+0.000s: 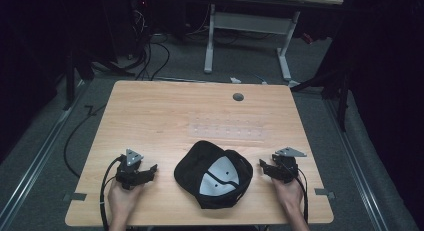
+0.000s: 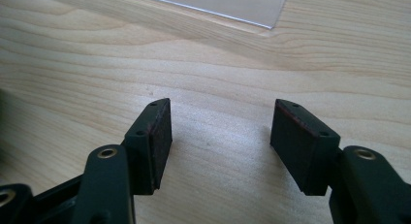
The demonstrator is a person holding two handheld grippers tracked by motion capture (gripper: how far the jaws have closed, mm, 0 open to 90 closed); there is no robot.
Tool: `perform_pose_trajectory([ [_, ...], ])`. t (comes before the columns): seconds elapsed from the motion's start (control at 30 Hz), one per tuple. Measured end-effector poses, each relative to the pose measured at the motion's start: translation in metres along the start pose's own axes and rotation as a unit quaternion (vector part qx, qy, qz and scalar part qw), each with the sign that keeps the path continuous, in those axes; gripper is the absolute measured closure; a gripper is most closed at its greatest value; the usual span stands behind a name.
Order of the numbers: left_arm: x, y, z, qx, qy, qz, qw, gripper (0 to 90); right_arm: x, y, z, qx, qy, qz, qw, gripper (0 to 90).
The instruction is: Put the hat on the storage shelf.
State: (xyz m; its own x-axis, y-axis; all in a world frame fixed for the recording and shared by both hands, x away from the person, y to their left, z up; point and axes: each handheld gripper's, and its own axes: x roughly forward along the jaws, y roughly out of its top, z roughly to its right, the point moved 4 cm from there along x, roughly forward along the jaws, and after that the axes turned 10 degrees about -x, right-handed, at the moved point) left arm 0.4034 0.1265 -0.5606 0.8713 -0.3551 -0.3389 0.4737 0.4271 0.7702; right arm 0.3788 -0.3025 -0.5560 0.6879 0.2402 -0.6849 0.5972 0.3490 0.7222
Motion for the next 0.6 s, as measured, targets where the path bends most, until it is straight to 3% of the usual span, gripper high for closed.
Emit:
perform_pose_trajectory([
  [0.27, 0.0, 0.0, 0.0, 0.0, 0.0, 0.0, 1.0, 28.8, -0.011, 0.003, -0.004, 0.002, 0.01, 0.022, 0.9997, 42.6],
  [0.6, 0.0, 0.0, 0.0, 0.0, 0.0, 0.0, 1.0, 28.8, -0.031, 0.014, -0.013, 0.004, 0.04, 0.058, 0.9975, 43.5],
])
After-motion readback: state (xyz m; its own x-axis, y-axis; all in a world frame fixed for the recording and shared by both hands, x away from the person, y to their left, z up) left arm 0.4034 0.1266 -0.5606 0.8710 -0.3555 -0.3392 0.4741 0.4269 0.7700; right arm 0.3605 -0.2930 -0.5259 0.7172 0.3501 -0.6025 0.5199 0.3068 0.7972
